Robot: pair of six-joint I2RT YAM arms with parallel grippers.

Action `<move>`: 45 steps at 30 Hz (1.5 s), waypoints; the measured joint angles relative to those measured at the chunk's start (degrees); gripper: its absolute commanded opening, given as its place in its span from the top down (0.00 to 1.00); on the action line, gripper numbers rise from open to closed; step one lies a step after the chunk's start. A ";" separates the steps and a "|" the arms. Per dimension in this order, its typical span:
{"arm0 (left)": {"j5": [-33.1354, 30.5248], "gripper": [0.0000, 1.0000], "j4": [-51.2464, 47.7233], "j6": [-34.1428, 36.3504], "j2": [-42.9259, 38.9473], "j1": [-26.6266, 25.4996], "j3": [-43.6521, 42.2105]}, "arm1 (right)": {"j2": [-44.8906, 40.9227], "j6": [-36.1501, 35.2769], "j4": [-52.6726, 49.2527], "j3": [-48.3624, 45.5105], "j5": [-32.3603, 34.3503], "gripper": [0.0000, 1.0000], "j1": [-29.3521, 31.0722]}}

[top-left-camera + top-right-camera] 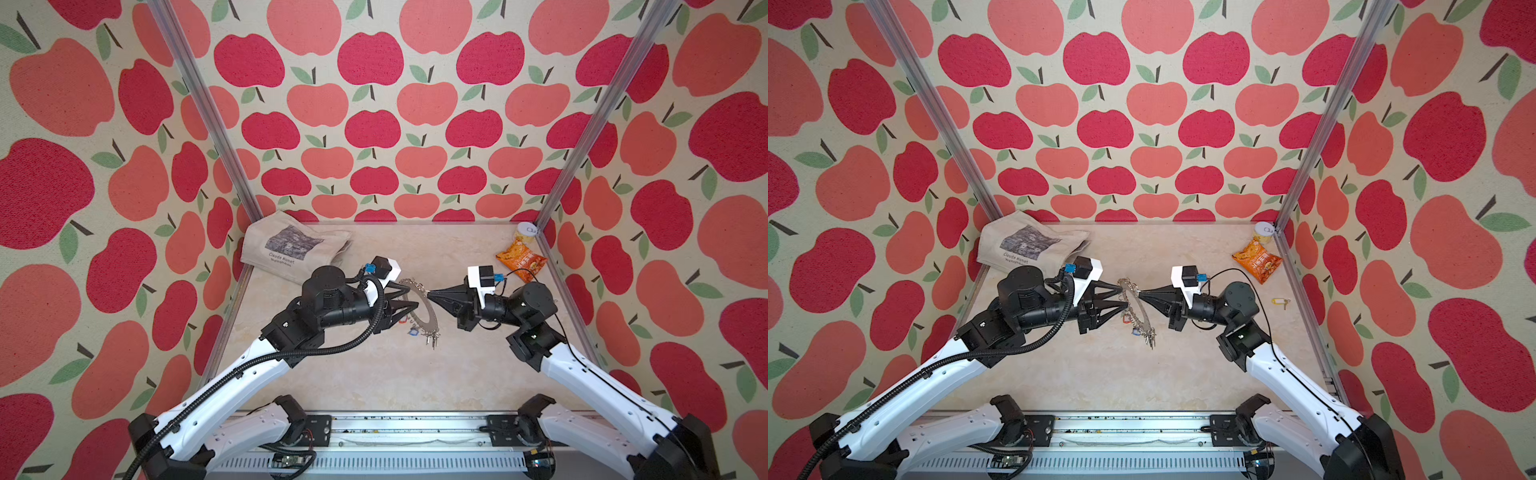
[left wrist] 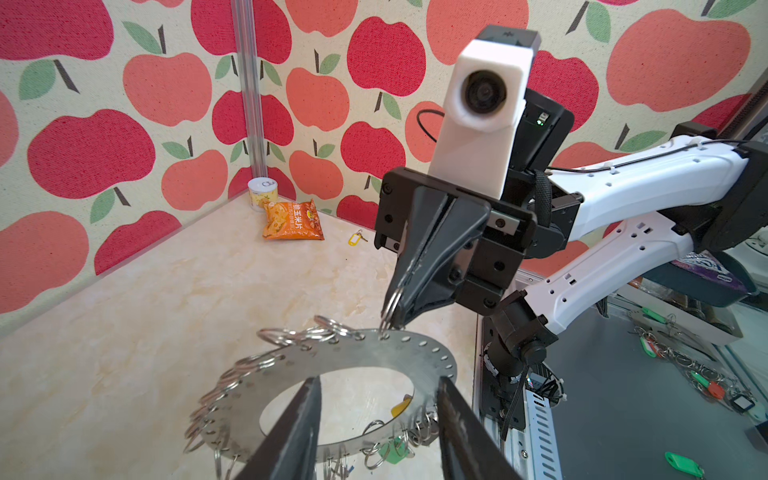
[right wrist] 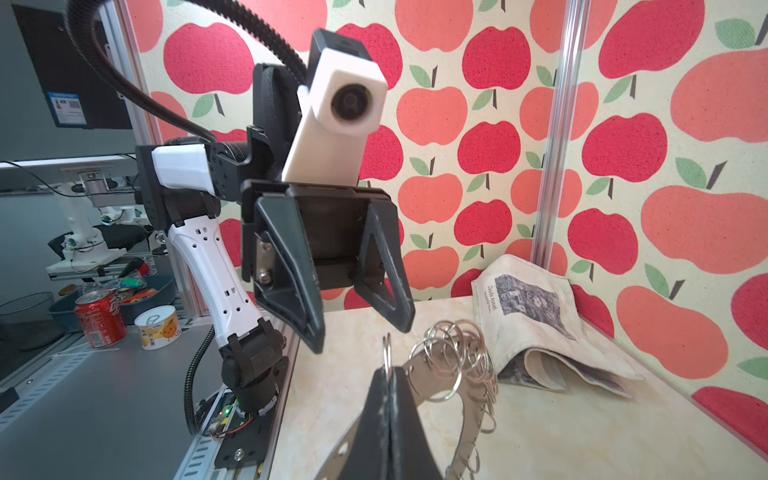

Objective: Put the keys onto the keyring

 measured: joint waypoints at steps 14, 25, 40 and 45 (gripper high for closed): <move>4.57 0.61 6.27 -1.33 0.02 0.63 -0.09 | 3.74 9.22 15.67 -0.52 -2.91 1.00 0.00; 4.52 0.65 10.69 -1.07 0.04 -0.76 -0.09 | 4.59 11.45 18.32 -0.52 -3.85 1.00 0.00; 5.86 0.70 12.39 -1.07 2.67 -1.73 0.37 | 4.59 12.33 18.58 -0.52 -4.52 1.00 0.00; 5.97 0.81 13.31 -1.03 3.45 -2.40 1.18 | 4.59 12.35 18.56 -0.52 -4.70 1.00 0.00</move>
